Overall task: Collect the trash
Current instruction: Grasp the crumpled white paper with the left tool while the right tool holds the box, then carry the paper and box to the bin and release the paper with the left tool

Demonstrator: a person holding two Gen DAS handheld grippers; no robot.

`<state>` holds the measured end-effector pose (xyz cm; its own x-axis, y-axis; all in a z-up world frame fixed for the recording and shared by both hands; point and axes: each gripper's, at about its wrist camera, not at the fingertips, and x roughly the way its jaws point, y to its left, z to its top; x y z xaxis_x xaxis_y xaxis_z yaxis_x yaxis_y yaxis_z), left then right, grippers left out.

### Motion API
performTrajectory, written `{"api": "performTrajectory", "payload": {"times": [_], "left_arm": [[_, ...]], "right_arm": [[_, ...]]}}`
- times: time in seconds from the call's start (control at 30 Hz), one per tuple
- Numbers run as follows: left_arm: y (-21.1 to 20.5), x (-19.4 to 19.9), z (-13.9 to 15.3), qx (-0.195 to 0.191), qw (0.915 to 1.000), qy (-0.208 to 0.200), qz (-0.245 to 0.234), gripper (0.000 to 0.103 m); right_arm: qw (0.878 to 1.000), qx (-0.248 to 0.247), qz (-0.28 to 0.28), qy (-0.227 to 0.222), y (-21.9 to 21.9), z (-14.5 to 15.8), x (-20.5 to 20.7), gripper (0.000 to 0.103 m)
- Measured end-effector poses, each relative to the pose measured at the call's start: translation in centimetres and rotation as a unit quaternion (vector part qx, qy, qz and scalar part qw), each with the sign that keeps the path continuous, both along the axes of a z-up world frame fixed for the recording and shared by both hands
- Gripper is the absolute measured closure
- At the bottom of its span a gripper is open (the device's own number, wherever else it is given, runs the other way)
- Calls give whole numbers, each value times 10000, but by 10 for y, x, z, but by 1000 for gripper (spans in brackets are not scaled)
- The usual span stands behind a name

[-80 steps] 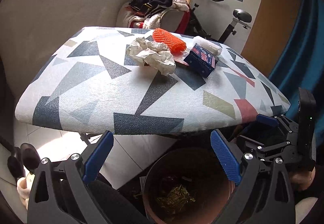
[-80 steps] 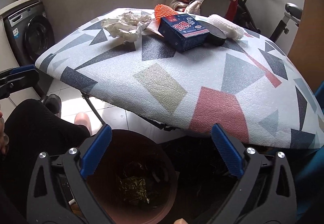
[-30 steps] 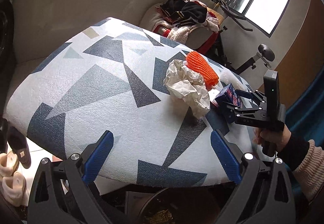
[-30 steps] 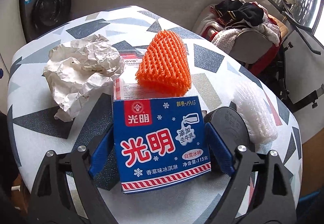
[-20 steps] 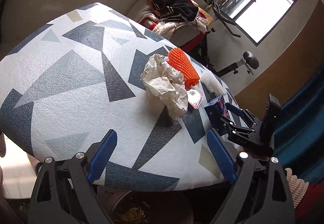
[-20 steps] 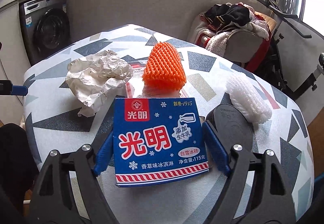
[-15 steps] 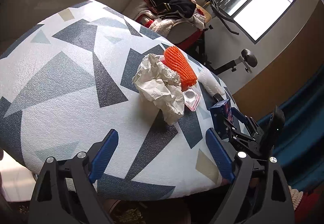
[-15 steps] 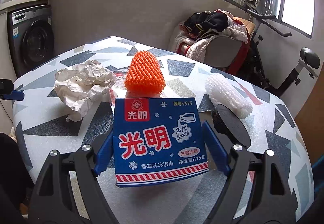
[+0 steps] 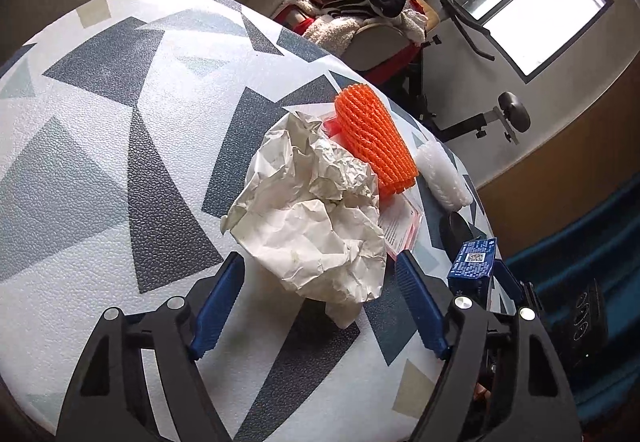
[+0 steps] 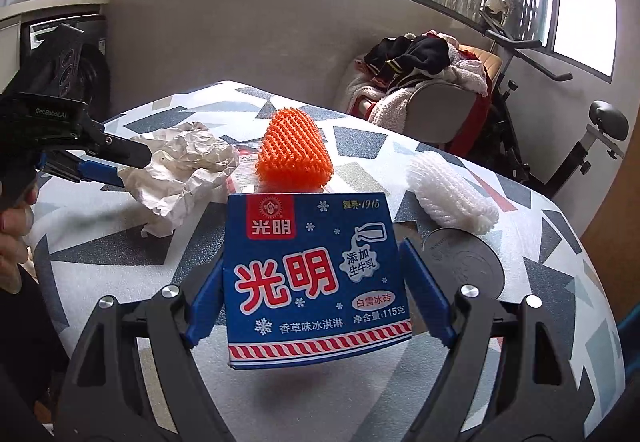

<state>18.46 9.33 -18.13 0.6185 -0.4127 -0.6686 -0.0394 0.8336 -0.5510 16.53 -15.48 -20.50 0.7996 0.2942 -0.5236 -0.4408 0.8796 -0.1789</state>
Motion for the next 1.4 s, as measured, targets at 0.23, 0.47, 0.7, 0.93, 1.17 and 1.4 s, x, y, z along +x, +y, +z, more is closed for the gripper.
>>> {"api": "performTrajectory", "payload": {"times": [0.23, 0.47, 0.7, 0.93, 1.17, 1.4], "left_arm": [[-7, 10, 8, 491, 9986, -161, -127, 61], [-10, -26, 44, 967, 9909, -816, -456, 67], [1, -56, 57, 927, 9907, -868, -484, 68], [2, -88, 61, 893, 9893, -940, -670, 68], [-22, -129, 52, 1068, 9821, -992, -1192, 68], [-43, -172, 36, 1202, 9752, -954, -1594, 67]], "right_arm": [[9999, 100, -116, 33, -3, 0, 2, 22], [9994, 238, -197, 138, -7, 1, 7, 22], [9980, 220, -359, 481, -10, 6, 21, 22], [9968, -553, -575, -75, -10, 28, -22, 22], [9975, 196, -649, 212, -21, 33, -79, 22], [9956, 440, -780, 293, -29, 31, -126, 22]]}}
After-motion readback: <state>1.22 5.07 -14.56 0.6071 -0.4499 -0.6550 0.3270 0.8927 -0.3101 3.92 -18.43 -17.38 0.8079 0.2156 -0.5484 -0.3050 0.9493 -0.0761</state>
